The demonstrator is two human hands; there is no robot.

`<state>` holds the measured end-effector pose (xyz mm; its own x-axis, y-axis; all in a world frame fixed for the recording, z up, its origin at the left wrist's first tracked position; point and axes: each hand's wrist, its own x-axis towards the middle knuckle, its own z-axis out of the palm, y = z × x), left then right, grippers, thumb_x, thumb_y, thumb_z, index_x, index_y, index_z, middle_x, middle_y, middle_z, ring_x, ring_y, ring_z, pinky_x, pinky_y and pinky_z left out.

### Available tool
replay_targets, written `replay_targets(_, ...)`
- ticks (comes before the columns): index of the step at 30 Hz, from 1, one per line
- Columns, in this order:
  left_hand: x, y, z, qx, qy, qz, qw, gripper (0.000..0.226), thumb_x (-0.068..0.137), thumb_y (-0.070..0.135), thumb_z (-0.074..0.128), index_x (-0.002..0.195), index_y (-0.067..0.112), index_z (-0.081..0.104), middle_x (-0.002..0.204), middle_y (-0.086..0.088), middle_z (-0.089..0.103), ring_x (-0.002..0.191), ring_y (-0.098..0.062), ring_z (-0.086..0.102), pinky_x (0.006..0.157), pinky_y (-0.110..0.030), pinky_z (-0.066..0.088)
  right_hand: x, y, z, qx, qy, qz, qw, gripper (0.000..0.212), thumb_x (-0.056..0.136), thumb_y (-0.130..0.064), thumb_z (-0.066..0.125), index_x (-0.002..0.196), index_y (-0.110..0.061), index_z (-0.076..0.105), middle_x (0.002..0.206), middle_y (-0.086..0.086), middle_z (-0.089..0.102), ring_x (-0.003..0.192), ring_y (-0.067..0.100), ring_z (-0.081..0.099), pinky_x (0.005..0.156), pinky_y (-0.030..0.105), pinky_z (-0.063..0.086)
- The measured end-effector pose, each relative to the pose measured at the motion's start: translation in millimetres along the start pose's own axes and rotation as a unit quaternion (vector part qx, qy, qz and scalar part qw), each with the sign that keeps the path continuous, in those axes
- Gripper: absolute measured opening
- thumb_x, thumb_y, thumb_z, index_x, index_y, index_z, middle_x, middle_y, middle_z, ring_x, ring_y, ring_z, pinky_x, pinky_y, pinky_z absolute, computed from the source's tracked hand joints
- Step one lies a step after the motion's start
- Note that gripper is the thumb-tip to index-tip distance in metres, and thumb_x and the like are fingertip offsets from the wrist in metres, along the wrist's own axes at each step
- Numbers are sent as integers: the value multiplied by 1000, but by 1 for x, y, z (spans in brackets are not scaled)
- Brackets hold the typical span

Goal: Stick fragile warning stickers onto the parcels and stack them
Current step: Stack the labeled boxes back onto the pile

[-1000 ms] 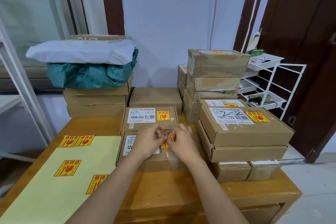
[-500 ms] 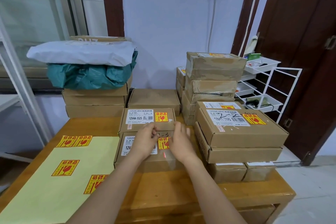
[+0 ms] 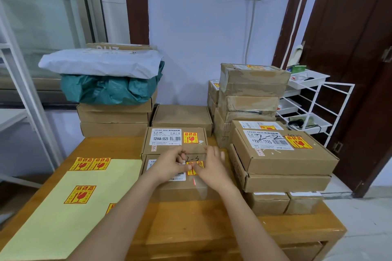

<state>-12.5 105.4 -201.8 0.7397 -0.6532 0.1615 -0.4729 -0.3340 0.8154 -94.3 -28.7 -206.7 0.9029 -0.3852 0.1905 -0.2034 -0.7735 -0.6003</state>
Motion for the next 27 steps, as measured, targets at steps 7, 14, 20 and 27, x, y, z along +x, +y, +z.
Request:
replay_targets(7,-5,0,-9,93,-67,35,993,47,81,22,74,121,18,48,101,8,46,92,-4,47,77,-5,38,-4,-3,-7,8,-62,7,998,60,93,-32,56,143,-11,30,142,4,27,136,22,14,110,37,27)
replay_targets(14,-16,3,-10,80,-67,32,994,43,88,13,64,127,15,46,107,7,44,103,-9,46,92,-15,37,-12,-4,-14,43,-73,6,996,56,96,-13,52,147,-12,27,147,2,32,137,20,20,113,34,22)
replay_targets(20,-21,3,-10,34,-8,-2,999,35,89,-3,56,111,24,50,108,5,53,107,-14,52,90,-24,47,-21,-4,-15,45,-64,-18,997,57,96,4,35,149,-14,25,153,0,27,140,17,17,113,26,18)
replay_targets(27,-40,-10,-26,139,93,-14,986,31,92,13,57,123,15,53,127,1,50,119,-13,48,95,-21,41,-22,-1,-10,13,-72,-19,997,60,93,2,46,148,-16,28,153,0,27,143,15,17,117,32,19)
